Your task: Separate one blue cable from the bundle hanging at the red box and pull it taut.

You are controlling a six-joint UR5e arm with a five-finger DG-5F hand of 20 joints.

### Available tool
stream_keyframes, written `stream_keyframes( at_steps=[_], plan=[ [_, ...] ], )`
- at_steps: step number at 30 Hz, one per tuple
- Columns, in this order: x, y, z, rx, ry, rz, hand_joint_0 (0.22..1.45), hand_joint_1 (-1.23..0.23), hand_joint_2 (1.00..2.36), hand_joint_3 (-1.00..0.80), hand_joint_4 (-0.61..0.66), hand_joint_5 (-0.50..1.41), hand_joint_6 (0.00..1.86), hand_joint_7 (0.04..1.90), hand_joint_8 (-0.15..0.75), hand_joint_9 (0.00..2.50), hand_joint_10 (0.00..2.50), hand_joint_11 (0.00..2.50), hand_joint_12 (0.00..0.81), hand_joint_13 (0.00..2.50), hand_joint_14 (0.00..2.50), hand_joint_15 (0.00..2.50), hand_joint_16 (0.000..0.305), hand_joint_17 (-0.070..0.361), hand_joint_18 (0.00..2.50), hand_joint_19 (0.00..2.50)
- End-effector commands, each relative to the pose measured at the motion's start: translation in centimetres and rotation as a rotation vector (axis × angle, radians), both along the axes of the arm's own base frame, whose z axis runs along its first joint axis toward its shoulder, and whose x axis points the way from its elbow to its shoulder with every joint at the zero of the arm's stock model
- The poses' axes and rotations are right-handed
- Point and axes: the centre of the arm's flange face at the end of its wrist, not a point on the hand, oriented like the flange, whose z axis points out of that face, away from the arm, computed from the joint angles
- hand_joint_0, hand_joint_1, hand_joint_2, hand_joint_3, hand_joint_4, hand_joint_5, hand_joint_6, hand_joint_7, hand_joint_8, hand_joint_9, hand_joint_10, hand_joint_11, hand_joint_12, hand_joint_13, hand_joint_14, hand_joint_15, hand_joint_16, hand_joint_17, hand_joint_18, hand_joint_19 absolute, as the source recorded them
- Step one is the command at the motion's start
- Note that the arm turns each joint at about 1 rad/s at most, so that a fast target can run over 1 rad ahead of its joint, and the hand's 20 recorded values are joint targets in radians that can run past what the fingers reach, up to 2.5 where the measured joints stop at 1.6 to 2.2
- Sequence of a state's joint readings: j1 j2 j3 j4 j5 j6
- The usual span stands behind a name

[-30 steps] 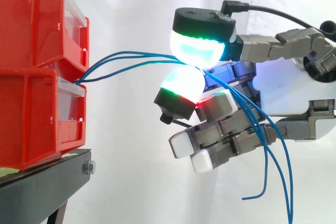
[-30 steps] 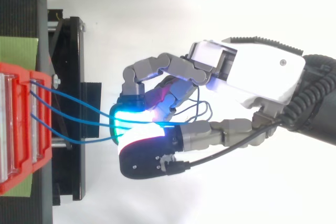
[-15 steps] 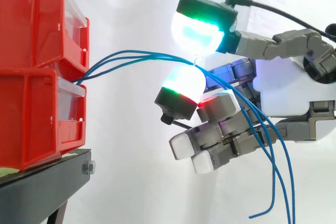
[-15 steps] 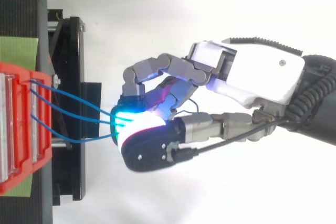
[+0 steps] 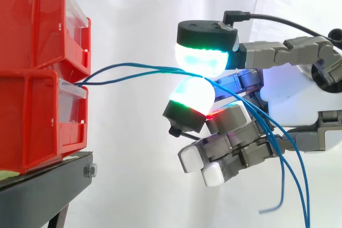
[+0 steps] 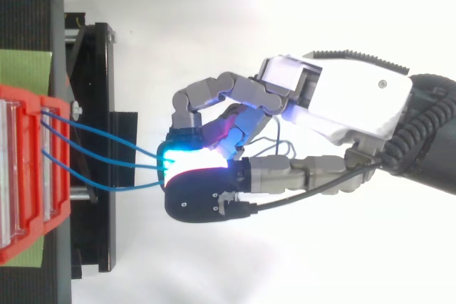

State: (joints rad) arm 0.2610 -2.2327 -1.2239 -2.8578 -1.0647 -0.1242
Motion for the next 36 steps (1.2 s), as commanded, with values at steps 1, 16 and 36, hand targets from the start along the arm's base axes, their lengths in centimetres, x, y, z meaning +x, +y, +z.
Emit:
stream_keyframes(
  at_steps=[1,16,36],
  plan=[
    [0.0,0.0,-0.1,0.001,0.001,0.000,0.60,-0.75,1.02,0.01,0.16,-0.15,0.92,1.38,0.383,1.11,0.02,1.15,0.408,0.79,0.02,0.66,0.052,0.116,0.67,0.59],
    [0.2,0.1,0.0,0.019,-0.021,0.001,0.79,-0.85,1.00,-0.45,0.09,-0.17,0.94,1.49,0.339,1.09,0.02,1.16,0.370,0.79,0.02,0.65,0.046,0.103,0.68,0.58],
    [0.5,-0.1,-1.2,0.059,-0.019,0.001,0.70,-0.86,1.00,-0.50,0.13,-0.15,0.93,1.45,0.340,1.13,0.02,1.18,0.366,0.80,0.02,0.65,0.046,0.103,0.70,0.58]
  ],
)
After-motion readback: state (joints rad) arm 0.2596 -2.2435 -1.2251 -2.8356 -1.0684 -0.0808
